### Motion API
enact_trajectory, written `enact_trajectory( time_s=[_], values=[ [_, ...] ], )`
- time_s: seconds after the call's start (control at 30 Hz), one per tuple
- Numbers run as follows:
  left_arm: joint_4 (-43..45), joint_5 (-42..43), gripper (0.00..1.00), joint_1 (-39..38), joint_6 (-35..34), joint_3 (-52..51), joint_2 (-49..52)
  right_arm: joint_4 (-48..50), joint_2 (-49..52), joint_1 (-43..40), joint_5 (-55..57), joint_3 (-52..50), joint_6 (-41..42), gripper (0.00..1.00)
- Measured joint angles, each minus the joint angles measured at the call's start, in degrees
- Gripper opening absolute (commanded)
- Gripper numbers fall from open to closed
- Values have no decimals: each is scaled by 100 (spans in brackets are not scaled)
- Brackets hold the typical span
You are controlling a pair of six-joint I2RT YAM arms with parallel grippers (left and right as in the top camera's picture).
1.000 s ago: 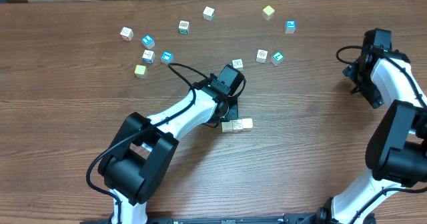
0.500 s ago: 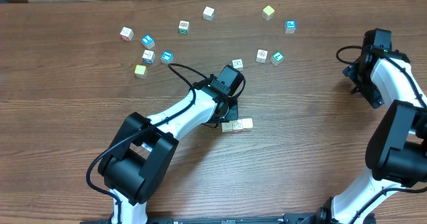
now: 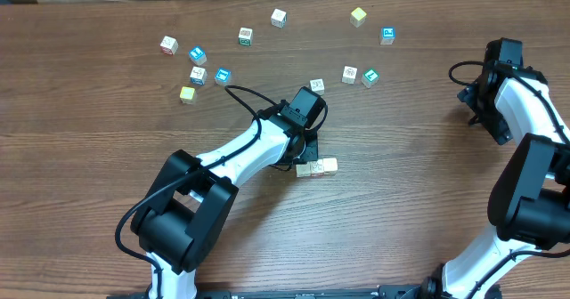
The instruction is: Form a horizontal line
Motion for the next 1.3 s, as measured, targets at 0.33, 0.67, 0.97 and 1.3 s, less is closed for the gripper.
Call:
enact_trajectory(
  time_s=[0.33,0.67,0.97,1.3],
  values=[
    [98,-31,4,0,0,0,0,-4,0,0,0,0,-2,100],
    [170,-334,4,275,17,39,0,0,0,0,2,0,-4,100],
    [-15,-417,4,651,17,48,0,0,0,0,0,0,-4,100],
    [-17,-417,6,656,17,48,0,0,0,0,2,0,-2,100]
  ],
)
